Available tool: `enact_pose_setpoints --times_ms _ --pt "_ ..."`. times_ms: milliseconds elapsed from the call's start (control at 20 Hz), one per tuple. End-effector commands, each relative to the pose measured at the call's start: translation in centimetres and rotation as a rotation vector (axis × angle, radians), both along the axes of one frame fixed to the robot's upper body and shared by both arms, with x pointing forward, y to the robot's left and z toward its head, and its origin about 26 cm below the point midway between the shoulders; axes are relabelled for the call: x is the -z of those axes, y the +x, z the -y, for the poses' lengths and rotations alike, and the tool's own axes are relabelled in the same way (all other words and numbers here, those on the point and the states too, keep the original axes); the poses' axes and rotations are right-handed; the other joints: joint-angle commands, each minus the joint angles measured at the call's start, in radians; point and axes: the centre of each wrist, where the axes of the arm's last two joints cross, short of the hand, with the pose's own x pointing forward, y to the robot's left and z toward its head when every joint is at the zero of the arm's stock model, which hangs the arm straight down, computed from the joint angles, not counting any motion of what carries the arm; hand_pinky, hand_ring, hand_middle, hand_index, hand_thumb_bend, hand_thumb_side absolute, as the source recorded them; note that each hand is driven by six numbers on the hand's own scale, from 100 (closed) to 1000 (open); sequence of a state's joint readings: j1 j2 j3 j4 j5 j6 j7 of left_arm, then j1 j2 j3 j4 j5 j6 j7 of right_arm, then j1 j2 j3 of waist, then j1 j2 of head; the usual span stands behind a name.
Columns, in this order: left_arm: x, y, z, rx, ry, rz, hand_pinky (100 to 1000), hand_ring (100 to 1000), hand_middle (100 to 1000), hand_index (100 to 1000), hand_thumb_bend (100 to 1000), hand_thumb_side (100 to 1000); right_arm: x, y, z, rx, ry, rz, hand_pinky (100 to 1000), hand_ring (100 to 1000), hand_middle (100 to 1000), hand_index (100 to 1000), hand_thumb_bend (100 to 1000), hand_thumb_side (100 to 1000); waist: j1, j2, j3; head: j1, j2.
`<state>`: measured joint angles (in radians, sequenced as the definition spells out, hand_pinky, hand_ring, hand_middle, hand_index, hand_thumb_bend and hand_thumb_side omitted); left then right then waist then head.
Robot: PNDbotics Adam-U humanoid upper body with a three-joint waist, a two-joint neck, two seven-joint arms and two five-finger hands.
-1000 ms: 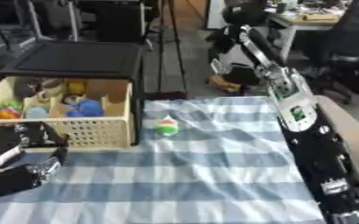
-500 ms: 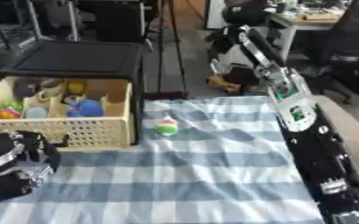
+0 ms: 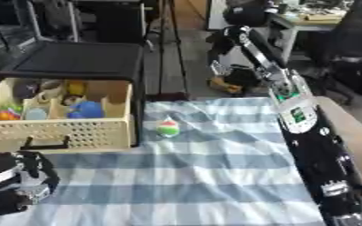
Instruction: Pick up objects from table and place into drawer.
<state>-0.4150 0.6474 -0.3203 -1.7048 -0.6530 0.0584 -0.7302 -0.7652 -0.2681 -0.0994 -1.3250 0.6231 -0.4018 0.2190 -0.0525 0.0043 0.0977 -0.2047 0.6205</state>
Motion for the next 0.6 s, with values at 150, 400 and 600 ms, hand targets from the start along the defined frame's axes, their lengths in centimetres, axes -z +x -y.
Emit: enact_pose_setpoints --times_ms 150,400,600 --pt "0.1 2.0 -0.2 -0.05 -0.021 0.101 671 759 802 799 142 1000 -1.4 -0.1 0.2 -0.003 -0.006 0.036 570 570 542 739 100 308 0.0 -0.005 -0.008 0.003 -0.009" --pt "-0.1 3.2 0.1 -0.059 -0.064 0.174 662 728 765 785 135 1000 -1.5 0.0 0.0 -0.009 -0.007 0.037 571 570 541 738 100 306 -0.002 0.002 -0.017 0.008 -0.011" --pt "-0.7 4.1 0.1 -0.072 -0.058 0.204 658 698 734 776 136 1000 -1.5 0.0 -0.2 -0.018 -0.011 0.037 571 570 541 738 100 302 -0.003 0.006 -0.026 0.012 -0.013"
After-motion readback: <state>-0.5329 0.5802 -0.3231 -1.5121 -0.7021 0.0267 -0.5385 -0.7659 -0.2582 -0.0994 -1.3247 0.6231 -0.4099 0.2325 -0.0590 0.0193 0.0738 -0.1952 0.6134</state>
